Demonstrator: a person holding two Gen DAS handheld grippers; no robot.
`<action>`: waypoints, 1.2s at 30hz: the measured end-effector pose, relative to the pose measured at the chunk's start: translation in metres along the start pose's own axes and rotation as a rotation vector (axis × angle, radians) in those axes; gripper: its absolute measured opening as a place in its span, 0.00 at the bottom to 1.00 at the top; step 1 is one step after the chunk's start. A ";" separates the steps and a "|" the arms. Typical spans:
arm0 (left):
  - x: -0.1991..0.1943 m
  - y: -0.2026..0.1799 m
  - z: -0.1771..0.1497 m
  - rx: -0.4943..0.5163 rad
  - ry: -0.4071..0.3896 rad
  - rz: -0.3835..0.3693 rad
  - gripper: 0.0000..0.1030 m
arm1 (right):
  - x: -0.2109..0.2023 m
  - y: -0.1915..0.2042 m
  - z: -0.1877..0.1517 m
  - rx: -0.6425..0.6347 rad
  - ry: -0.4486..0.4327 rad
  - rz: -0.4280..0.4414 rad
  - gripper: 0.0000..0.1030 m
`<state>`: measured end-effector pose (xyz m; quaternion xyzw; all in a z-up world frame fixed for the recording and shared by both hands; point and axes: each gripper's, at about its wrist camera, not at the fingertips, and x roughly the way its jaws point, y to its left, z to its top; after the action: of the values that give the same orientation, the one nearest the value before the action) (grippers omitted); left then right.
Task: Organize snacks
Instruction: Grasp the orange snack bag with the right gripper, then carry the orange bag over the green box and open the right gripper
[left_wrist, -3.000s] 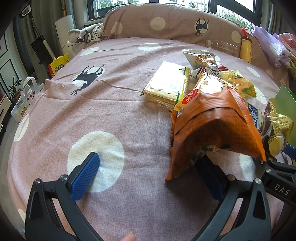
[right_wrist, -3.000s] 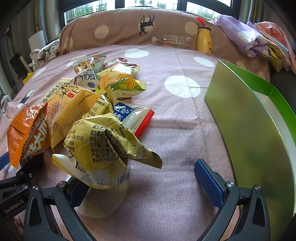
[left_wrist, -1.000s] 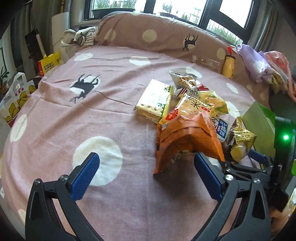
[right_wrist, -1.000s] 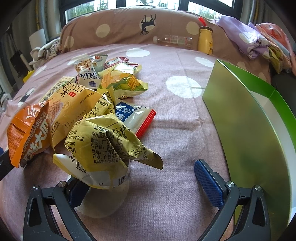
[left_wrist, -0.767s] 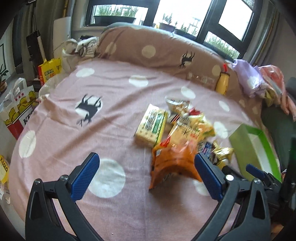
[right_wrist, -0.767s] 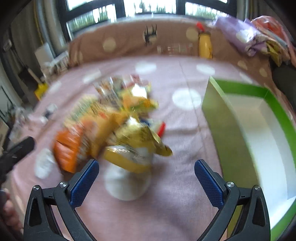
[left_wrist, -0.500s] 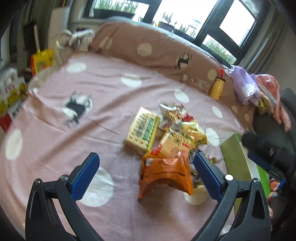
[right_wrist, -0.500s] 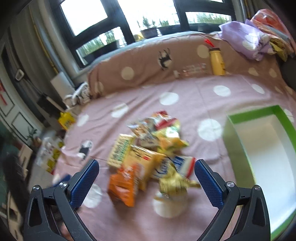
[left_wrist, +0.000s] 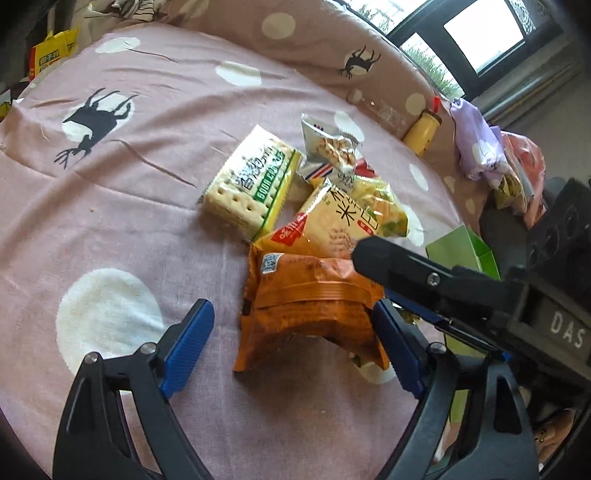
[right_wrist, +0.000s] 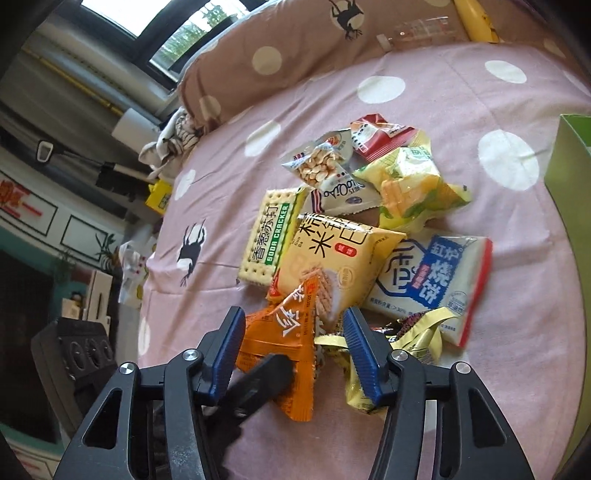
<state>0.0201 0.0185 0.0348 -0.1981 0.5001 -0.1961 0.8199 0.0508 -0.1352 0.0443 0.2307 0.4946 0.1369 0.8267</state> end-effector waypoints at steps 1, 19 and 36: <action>0.002 -0.002 -0.001 0.006 0.007 -0.009 0.84 | 0.002 0.001 0.000 -0.006 0.001 -0.002 0.56; -0.030 -0.046 -0.012 0.182 -0.151 0.034 0.64 | -0.045 0.017 -0.022 -0.065 -0.126 0.072 0.43; -0.008 -0.200 -0.015 0.533 -0.153 -0.136 0.64 | -0.185 -0.073 -0.031 0.139 -0.493 0.003 0.43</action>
<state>-0.0217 -0.1485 0.1386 -0.0230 0.3532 -0.3598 0.8633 -0.0639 -0.2740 0.1333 0.3140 0.2861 0.0433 0.9043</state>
